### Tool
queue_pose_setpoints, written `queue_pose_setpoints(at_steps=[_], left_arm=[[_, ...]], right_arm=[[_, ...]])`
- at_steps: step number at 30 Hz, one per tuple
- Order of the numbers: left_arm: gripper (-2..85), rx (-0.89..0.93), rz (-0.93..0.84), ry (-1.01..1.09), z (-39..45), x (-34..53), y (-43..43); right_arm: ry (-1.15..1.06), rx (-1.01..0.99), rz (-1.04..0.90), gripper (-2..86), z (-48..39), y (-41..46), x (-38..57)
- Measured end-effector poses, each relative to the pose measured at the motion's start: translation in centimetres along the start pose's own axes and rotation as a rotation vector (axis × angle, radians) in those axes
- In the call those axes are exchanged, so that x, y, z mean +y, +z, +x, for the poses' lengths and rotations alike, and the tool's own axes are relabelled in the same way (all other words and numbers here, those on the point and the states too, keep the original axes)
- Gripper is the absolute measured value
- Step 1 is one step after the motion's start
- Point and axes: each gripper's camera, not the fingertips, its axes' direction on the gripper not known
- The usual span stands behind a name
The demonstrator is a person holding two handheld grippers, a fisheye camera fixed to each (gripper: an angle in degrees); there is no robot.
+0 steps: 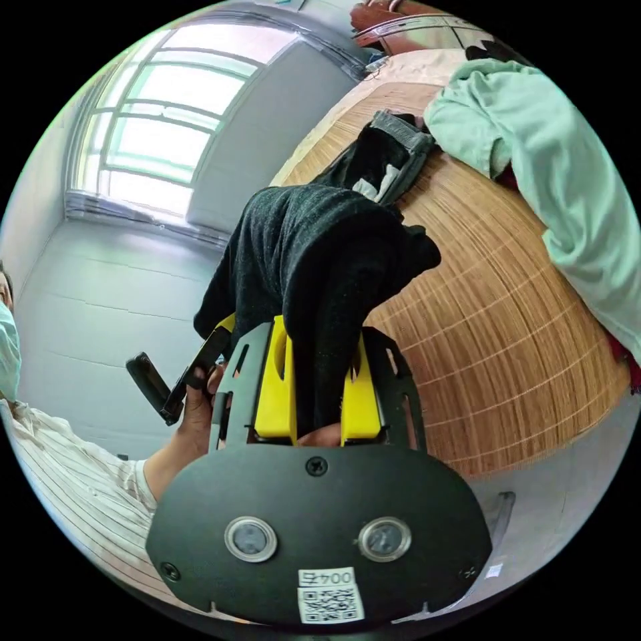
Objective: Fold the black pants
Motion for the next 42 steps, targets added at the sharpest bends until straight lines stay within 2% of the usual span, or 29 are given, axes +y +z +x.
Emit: queue_pose_setpoints(at_steps=[6,14,20,22,27,28,29,31,34,36,37,39,41,42], left_arm=[[12.0,-0.175,0.273,-0.037,-15.9,0.5,-9.9],[11.7,-0.423,0.470,-0.115,-39.4,6.1,-18.0],[12.1,-0.421,0.451,-0.386,-56.6,16.5,-16.8],[12.2,-0.347,0.417,-0.513,-61.6,20.4,-15.0],[13.0,-0.216,0.183,-0.795,-71.5,31.1,-7.3],[13.1,-0.211,0.218,-0.823,-72.0,32.2,-7.3],[13.1,-0.153,0.270,-0.868,-73.1,33.6,-7.5],[12.9,-0.123,0.288,-0.886,-74.0,34.3,-7.9],[12.0,-0.093,0.349,-0.917,-74.6,36.1,-9.8],[10.5,-0.123,0.404,-0.916,-74.3,37.7,-12.7],[10.1,-0.140,0.414,-0.900,-74.0,37.8,-13.5],[8.3,-0.276,0.427,-0.718,-72.5,35.4,-15.6],[7.0,-0.297,0.389,-0.534,-72.5,31.5,-14.3],[6.1,-0.267,0.365,-0.475,-73.5,29.2,-12.5]], right_arm=[[-0.313,-0.121,0.016,11.0,-15.7,13.4,-7.8],[-0.657,-0.262,-0.065,11.1,-36.8,39.2,-15.8],[-0.760,-0.252,-0.244,11.1,-44.3,59.1,-17.6],[-0.748,-0.225,-0.327,11.2,-44.5,65.1,-18.0],[-0.632,-0.082,-0.606,11.8,-41.6,80.0,-18.9],[-0.562,-0.059,-0.695,12.1,-40.2,83.2,-19.3],[-0.454,-0.146,-0.719,12.4,-39.0,85.1,-20.3],[-0.382,-0.196,-0.748,13.2,-38.6,87.1,-21.1],[-0.395,-0.178,-0.794,15.3,-39.8,88.9,-22.0],[-0.411,-0.125,-0.754,15.9,-40.9,88.3,-22.7],[-0.431,-0.088,-0.694,16.0,-41.5,87.1,-23.0],[-0.465,-0.013,-0.557,15.7,-42.2,84.7,-23.1],[-0.552,0.061,-0.348,12.5,-44.0,82.7,-22.2],[-0.580,0.065,-0.312,11.6,-44.6,82.6,-21.8]])
